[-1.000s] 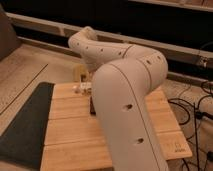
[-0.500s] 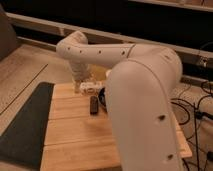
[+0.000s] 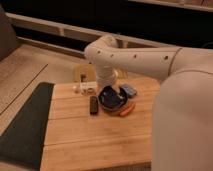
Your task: Move the arm in a circular motion
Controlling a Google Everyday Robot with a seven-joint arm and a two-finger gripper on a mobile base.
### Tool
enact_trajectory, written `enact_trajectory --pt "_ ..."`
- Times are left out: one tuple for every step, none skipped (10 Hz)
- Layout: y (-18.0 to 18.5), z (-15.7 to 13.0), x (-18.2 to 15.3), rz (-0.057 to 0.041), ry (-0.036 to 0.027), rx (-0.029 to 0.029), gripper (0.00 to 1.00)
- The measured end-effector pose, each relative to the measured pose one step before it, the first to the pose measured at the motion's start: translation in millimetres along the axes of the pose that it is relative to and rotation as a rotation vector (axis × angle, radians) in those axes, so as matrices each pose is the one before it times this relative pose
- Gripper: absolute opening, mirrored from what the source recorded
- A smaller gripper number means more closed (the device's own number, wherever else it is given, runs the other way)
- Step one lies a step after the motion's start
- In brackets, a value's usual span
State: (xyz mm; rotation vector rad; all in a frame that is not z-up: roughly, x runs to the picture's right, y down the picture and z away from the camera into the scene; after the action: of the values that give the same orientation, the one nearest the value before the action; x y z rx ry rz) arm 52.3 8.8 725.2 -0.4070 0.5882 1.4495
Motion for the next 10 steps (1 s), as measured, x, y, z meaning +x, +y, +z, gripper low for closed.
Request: enact_trajectory --pt "-49.1 -3.0 -9.2 0.1009 -0.0089 0.06079 0.65" --pt "-30.54 -0.91 -15.68 0.05949 -0.00909 0.05284 0.65" --pt "-17.03 0.3 -17.34 0.0332 -0.00805 0.04495 0.65" --pt "-0.75 1.19 -26.69 0.01185 -0.01126 0.05196 0.65" --pt "15.1 -1.69 -20.76 -0.02354 -0.01298 0.03676 0.65" --pt "14.08 -2.05 -12.94 -0.02333 -0.01037 0.0222 0.65" --pt "34.67 -5.28 -14.11 -0.06426 -0.01681 0.01929 0.65" --pt "33.76 -5.8 -6.64 -0.06732 -0.01344 0.00158 0.65" --pt "30.69 -4.35 -2.25 -0.06627 -0.00808 -0.00639 0.65" --pt "35.21 -5.64 1.53 -0.08024 -0.00806 -0.01746 0.65"
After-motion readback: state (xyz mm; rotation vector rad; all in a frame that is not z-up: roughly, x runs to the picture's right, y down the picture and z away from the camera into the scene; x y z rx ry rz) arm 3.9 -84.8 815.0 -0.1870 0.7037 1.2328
